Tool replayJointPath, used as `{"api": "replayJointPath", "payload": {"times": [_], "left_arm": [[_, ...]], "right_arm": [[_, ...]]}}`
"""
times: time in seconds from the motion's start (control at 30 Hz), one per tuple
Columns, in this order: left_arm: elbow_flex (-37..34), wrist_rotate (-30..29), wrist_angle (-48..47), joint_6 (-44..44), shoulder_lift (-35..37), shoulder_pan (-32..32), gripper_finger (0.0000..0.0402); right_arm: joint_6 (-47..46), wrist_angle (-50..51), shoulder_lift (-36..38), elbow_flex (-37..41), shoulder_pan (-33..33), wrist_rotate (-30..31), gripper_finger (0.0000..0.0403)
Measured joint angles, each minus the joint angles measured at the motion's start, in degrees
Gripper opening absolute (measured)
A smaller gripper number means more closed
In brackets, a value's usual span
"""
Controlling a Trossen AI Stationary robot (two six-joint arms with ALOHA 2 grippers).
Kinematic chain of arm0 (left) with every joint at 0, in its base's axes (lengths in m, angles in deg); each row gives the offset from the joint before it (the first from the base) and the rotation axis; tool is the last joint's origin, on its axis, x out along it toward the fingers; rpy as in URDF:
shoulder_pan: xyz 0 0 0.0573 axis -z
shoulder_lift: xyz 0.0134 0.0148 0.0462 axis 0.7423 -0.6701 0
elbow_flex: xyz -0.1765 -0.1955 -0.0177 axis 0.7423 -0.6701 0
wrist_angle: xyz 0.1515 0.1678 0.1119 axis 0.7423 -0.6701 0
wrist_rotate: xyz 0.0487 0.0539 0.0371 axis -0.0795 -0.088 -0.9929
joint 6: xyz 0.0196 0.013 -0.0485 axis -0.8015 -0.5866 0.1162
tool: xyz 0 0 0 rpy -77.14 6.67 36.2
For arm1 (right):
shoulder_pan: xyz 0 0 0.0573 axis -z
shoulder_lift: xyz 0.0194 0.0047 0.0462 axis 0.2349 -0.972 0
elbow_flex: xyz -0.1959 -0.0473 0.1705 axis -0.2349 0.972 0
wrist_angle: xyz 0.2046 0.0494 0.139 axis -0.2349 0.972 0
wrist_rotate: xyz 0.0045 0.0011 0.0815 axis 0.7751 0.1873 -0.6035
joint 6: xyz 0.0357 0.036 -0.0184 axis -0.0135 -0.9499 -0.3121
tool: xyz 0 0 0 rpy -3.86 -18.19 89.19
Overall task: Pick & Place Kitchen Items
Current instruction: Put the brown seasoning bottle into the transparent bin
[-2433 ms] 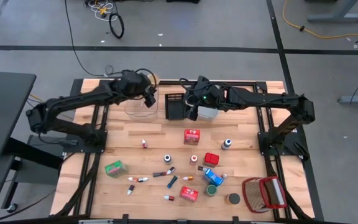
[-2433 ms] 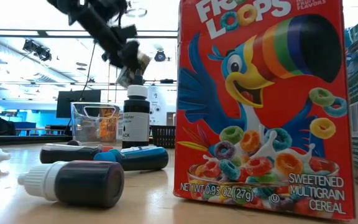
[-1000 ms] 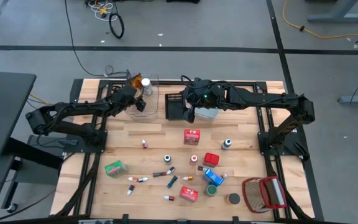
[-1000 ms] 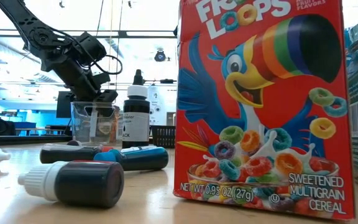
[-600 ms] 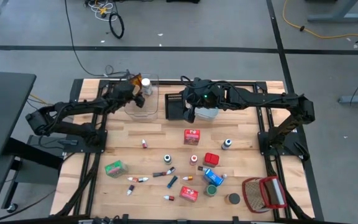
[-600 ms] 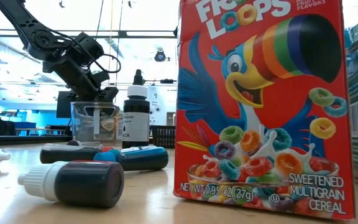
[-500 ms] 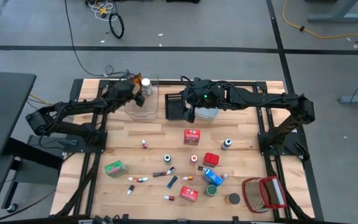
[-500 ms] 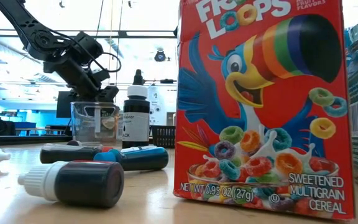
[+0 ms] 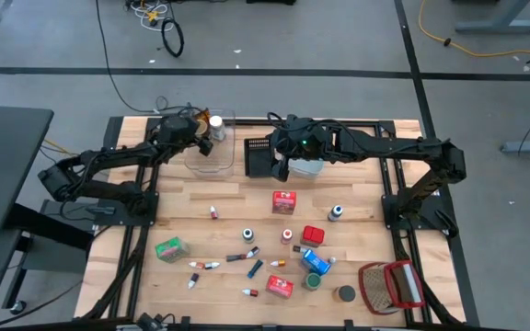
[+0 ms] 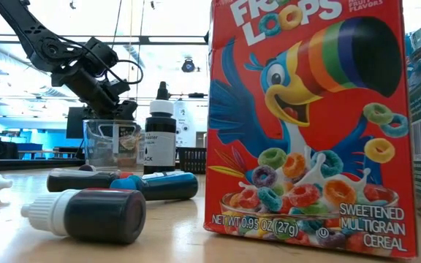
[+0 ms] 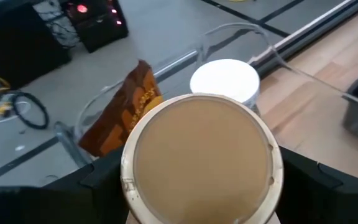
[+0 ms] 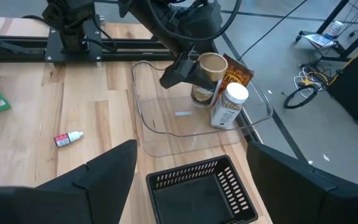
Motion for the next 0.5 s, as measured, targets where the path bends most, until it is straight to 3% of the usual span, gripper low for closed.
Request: {"api": "replayJointPath", "payload": {"times": [0.5], "left_arm": [[0.02, 4.55, -2.80, -4.87, 0.00, -3.07, 0.0310]], "right_arm": [[-0.49, 0.00, 0.00, 0.00, 0.00, -0.02, 0.0314]]}}
